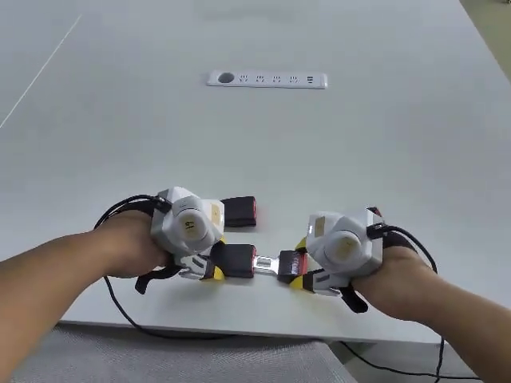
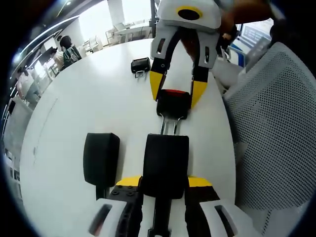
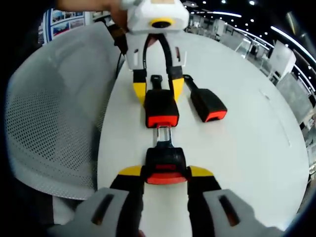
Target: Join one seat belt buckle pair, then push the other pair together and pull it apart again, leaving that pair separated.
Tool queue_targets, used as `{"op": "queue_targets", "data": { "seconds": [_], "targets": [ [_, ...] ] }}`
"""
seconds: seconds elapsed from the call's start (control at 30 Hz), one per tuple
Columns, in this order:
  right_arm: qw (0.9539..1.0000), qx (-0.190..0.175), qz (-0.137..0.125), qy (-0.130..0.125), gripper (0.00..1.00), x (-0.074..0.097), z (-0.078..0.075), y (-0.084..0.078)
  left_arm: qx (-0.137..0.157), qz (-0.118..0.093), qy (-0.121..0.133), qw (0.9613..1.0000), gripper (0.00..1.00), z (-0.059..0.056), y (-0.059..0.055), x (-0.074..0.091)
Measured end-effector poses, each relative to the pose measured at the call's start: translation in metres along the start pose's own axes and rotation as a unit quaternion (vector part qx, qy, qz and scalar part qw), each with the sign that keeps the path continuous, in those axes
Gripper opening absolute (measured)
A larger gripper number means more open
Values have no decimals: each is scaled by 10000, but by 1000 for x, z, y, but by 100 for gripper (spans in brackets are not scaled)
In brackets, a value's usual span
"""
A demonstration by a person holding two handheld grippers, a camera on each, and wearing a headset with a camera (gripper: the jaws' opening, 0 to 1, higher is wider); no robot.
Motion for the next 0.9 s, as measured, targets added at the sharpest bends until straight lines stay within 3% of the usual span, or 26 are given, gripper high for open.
{"op": "queue_targets", "data": {
  "seconds": [0.9],
  "targets": [
    [9998, 167, -54, 32, 32, -8, -1, 10, -70, 49, -112, 9999, 33, 2, 1, -1]
  ]
}}
Point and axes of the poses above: the centre of the closed fingertips' face, and the gripper's own axes: x roughly backward along the fingers, z roughly to its left, y roughly out of its top, the point moved 10 cm from there along x, roughly backward along the fingers, and after that the axes turned 5 degrees about -x, right-handed, at the moved point
